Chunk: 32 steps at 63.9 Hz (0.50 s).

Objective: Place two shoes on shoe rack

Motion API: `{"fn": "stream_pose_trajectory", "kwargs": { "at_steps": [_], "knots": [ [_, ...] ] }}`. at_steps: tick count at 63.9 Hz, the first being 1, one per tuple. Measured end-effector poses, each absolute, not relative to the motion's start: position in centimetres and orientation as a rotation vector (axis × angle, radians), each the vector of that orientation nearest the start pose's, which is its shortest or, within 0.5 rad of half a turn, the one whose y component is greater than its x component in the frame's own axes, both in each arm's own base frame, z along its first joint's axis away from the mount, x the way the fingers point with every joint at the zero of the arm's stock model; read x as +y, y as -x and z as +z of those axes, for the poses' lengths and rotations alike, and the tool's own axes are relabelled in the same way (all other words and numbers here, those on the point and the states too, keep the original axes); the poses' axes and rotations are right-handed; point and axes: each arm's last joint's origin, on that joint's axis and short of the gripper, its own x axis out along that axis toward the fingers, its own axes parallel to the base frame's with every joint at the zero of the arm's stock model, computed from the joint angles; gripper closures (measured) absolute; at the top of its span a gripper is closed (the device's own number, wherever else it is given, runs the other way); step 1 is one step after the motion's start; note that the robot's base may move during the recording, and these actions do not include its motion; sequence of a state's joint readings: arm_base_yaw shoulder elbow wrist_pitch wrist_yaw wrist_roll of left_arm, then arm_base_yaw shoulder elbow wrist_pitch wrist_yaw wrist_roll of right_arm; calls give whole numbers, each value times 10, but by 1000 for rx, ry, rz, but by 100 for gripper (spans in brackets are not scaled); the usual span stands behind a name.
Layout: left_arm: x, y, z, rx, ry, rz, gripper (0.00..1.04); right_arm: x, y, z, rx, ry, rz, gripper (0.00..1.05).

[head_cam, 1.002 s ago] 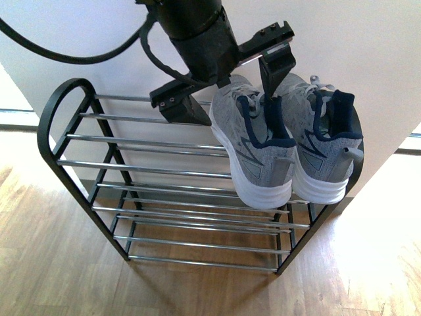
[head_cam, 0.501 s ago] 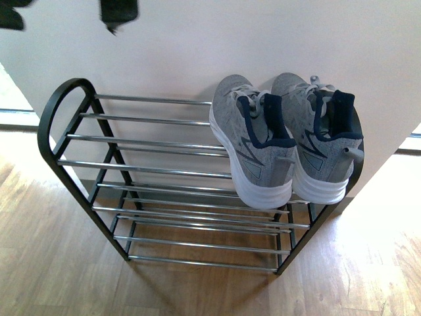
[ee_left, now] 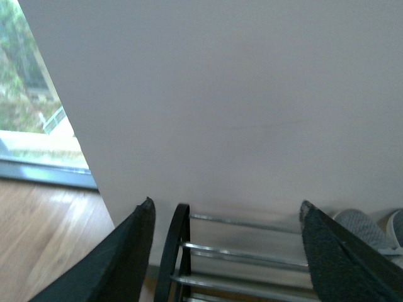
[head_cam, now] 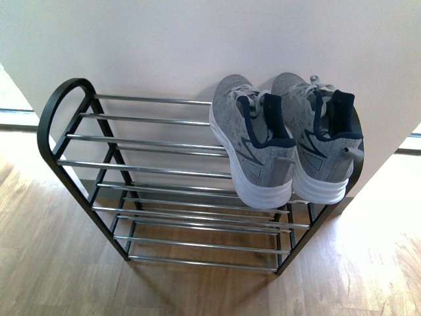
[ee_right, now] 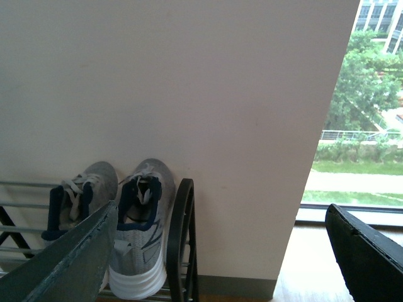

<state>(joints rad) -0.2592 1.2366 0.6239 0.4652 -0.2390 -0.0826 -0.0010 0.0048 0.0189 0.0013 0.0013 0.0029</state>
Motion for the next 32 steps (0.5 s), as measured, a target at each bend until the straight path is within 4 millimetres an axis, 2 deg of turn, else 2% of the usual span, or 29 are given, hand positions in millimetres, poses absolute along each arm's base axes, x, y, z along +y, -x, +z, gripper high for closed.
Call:
{"fn": "stream_pose_trajectory", "kwargs": {
  "at_steps": [10,25,28,32],
  "knots": [
    [-41,-228,235,-6,31,-2,62,0,-97,170,-15,-3,-1,9],
    [-26,-198,209,15,13,-13,99,0,-97,170,-15,-3,-1,9],
    [-23,-194,205,14,14,-9,104,0,-97,170,-15,-3,-1,9],
    [-20,-187,202,9,10,-3,104,0,-97,170,-15,-3,-1,9]
  ]
}}
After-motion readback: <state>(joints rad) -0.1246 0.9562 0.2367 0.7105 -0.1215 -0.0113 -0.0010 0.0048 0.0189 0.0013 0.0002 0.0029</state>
